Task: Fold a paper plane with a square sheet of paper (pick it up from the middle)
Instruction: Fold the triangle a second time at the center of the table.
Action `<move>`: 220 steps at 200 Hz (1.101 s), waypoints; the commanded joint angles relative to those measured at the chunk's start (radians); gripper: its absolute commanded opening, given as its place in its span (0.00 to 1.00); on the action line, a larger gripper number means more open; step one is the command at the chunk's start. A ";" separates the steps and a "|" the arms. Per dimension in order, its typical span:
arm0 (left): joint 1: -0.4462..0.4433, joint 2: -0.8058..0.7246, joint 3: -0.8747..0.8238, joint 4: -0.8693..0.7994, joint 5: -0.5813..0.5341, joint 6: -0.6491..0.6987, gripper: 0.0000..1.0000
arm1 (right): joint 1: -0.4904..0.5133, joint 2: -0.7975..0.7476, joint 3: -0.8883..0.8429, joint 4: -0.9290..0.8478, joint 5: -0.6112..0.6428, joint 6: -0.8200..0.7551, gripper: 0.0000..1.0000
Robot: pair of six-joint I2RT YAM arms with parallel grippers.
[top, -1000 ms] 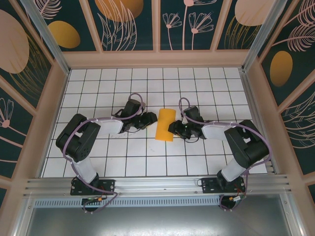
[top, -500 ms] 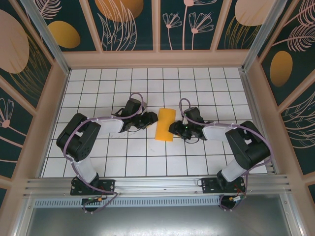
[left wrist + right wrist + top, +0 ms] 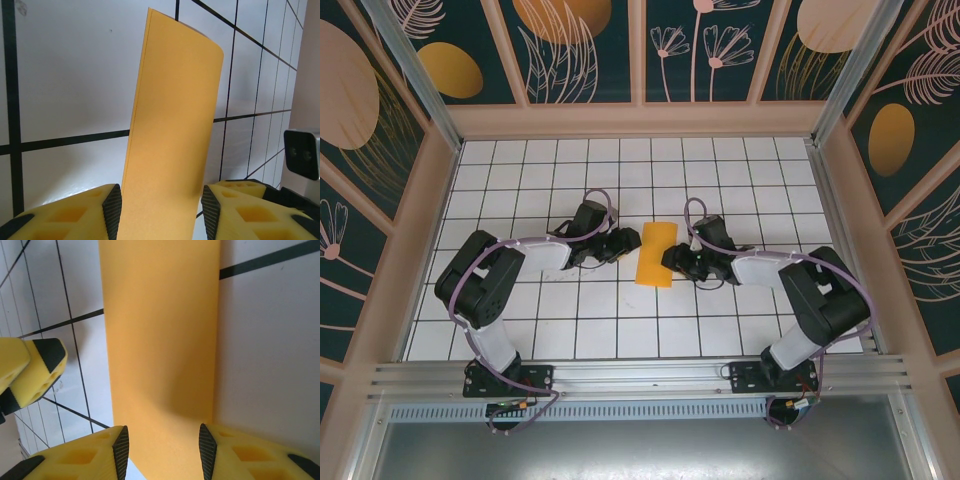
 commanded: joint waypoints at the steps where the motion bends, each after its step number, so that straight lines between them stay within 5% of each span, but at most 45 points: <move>1: -0.001 0.021 0.019 -0.021 0.009 0.024 0.50 | 0.003 0.029 -0.001 0.036 -0.021 0.008 0.45; 220: -0.004 0.135 0.097 -0.032 0.095 0.050 0.50 | 0.003 0.079 -0.041 0.005 0.030 0.013 0.44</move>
